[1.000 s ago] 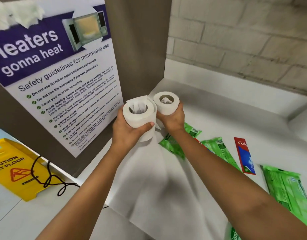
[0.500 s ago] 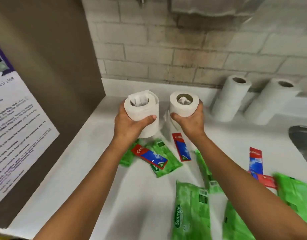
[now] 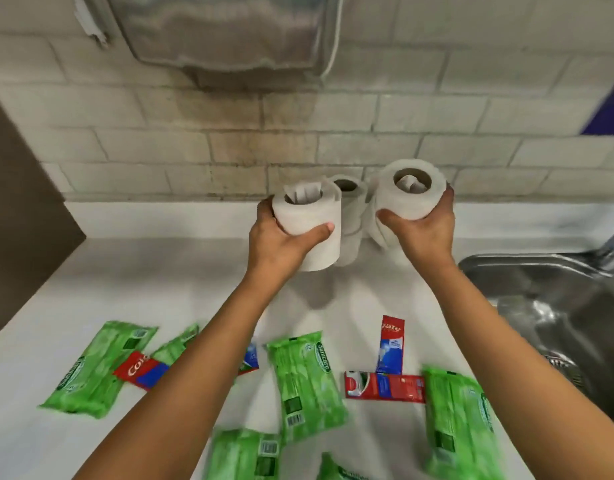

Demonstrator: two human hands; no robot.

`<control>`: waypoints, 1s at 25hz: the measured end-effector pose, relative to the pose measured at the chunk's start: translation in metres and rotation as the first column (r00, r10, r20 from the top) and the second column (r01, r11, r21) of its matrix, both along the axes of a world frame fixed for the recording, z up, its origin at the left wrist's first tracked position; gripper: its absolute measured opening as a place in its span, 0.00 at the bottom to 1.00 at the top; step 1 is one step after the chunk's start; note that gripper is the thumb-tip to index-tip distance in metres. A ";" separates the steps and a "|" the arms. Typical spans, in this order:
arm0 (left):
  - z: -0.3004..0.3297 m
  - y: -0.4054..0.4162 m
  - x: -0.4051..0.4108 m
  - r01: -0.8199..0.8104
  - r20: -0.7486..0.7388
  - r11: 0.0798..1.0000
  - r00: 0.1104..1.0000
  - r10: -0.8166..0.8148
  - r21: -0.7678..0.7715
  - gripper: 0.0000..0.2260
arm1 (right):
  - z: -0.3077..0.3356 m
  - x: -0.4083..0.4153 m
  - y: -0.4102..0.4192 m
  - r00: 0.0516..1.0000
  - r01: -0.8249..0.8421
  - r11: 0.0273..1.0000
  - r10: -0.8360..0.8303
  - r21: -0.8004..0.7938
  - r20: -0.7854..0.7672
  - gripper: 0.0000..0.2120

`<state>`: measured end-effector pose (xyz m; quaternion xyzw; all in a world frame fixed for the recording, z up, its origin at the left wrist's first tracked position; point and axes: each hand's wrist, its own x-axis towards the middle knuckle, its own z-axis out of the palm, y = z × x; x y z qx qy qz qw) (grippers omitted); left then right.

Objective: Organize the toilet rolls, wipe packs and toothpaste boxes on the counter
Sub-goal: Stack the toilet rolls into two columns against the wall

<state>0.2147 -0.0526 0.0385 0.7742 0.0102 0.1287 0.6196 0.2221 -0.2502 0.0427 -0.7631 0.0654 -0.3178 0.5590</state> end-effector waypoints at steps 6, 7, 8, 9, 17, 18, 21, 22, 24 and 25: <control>0.010 -0.066 0.053 -0.017 0.030 1.000 0.999 0.017 0.017 0.35 | 0.025 0.048 -0.087 0.995 0.086 0.996 -0.085 -0.011 0.045 0.33; 0.010 -0.073 0.060 -0.019 0.033 1.000 0.999 0.018 0.018 0.35 | 0.026 0.056 -0.099 0.995 0.084 0.996 -0.083 -0.006 0.050 0.34; 0.011 -0.079 0.067 -0.020 0.045 1.000 0.999 0.019 0.021 0.35 | 0.027 0.064 -0.109 0.995 0.084 0.996 -0.083 -0.013 0.055 0.35; 0.013 -0.084 0.075 -0.020 0.066 0.999 0.998 0.018 0.027 0.34 | 0.028 0.073 -0.117 0.995 0.081 0.996 -0.079 -0.025 0.055 0.35; 0.025 -0.113 0.135 -0.086 0.177 0.989 0.982 0.064 0.117 0.37 | 0.020 0.125 -0.136 0.999 0.000 1.000 0.000 0.001 0.044 0.29; 0.023 -0.115 0.142 -0.093 0.169 0.988 0.983 0.072 0.121 0.37 | 0.015 0.130 -0.137 0.999 -0.009 1.000 0.009 -0.009 0.049 0.29; 0.012 -0.119 0.153 -0.117 0.090 0.986 0.990 0.106 0.118 0.38 | -0.006 0.141 -0.139 0.999 -0.014 0.998 0.012 -0.053 -0.053 0.34; 0.009 -0.120 0.155 -0.120 0.071 0.986 0.991 0.112 0.118 0.38 | -0.012 0.143 -0.140 0.995 -0.008 0.998 0.003 -0.055 -0.105 0.36; 0.006 -0.121 0.157 -0.120 0.054 0.985 0.992 0.114 0.126 0.38 | -0.024 0.145 -0.143 0.987 0.002 0.998 -0.012 -0.057 -0.161 0.36; 0.005 -0.121 0.157 -0.114 0.046 0.984 0.993 0.109 0.134 0.38 | -0.027 0.145 -0.145 0.986 0.000 0.998 -0.010 -0.059 -0.168 0.36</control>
